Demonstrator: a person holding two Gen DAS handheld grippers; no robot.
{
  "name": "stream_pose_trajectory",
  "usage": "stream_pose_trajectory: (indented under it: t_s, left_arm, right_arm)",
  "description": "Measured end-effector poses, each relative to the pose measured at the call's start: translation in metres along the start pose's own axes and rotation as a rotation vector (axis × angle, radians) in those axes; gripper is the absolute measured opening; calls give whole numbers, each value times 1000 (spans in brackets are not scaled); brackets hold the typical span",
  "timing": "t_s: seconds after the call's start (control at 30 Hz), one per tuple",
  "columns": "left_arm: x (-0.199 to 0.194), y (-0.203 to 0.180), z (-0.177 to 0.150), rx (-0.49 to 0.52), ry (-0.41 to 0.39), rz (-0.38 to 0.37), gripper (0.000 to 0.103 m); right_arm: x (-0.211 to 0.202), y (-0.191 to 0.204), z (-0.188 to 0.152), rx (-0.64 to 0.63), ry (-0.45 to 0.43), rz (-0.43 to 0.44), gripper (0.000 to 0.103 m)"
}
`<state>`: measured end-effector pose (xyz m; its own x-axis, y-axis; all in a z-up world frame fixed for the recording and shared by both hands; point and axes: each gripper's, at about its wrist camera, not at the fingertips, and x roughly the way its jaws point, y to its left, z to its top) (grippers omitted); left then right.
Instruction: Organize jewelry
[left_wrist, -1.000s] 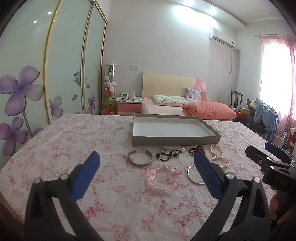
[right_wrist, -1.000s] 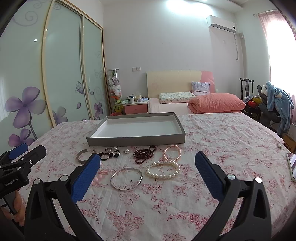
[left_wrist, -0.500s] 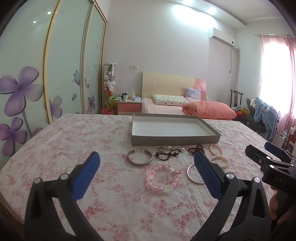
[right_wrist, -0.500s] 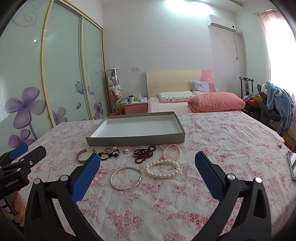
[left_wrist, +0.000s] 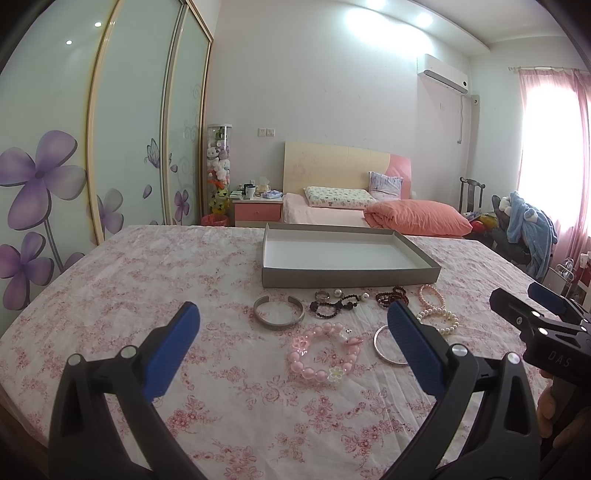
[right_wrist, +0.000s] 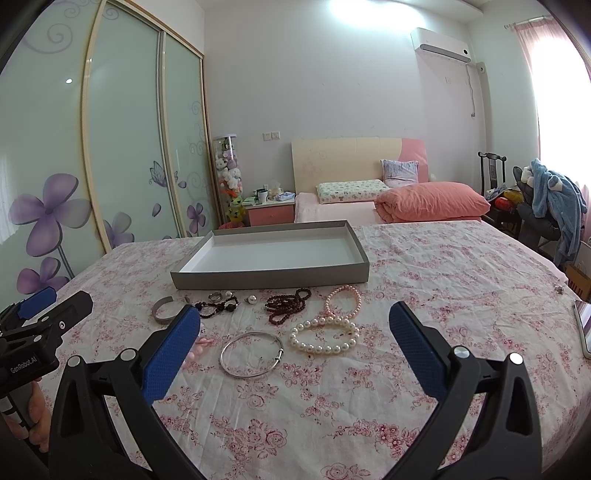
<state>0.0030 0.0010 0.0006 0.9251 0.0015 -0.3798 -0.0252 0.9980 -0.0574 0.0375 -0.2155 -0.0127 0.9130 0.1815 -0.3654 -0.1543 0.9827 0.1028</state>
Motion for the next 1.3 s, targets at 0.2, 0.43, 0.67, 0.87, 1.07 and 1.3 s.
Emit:
stream_pose_trajectory:
  t_s: [0.2,0.43,0.67,0.87,1.07,1.3]
  left_arm:
    - [0,0,0,0,1,0,99]
    - [1,0,0,0,3,0,99]
    - [1,0,0,0,4,0,99]
    - [1,0,0,0,4,0,99]
    - [1,1,0,-1,6,0,99]
    - [6,0,-15,-2,18,1,99]
  right_arm:
    - [0,0,2,1,1,1,101]
    - [1,0,-1,2,2,0,101]
    - [0,0,0,3,5,0,101]
    - [4,-2,-4,7,6,-1,101]
    - [5,-3,-2,6,8,0,101]
    - [9,-4,-6,7,24,-4,101]
